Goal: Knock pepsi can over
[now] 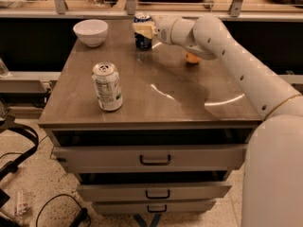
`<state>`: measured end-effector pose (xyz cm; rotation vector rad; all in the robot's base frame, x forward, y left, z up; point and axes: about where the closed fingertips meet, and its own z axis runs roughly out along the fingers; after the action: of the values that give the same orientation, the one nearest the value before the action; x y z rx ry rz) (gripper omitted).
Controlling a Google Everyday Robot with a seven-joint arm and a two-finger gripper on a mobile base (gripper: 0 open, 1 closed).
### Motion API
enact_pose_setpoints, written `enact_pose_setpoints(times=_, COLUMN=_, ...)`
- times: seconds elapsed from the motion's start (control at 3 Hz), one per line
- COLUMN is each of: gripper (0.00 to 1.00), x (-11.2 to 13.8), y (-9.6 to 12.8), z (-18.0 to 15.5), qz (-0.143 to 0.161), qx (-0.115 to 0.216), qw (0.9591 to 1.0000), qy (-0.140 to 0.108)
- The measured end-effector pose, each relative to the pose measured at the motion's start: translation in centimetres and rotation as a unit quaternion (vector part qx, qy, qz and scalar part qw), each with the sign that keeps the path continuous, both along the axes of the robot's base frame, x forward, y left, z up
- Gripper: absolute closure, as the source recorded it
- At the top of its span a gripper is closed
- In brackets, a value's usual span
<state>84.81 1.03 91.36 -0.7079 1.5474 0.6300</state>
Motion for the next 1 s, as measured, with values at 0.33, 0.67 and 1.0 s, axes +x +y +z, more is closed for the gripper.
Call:
enact_pose_setpoints(times=0.33, gripper=0.72, x=-0.01, y=0.27, z=-0.07, qz=0.002, qx=0.000, qw=1.0000, qy=0.001)
enact_pose_setpoints(times=0.67, gripper=0.95, x=-0.03, y=0.58, z=-0.14, qz=0.004, qx=0.000, qw=1.0000, qy=0.001)
enact_pose_setpoints(times=1.0, gripper=1.00, x=-0.05, y=0.67, z=0.16, qz=0.003, qx=-0.015, qw=0.9999, qy=0.004)
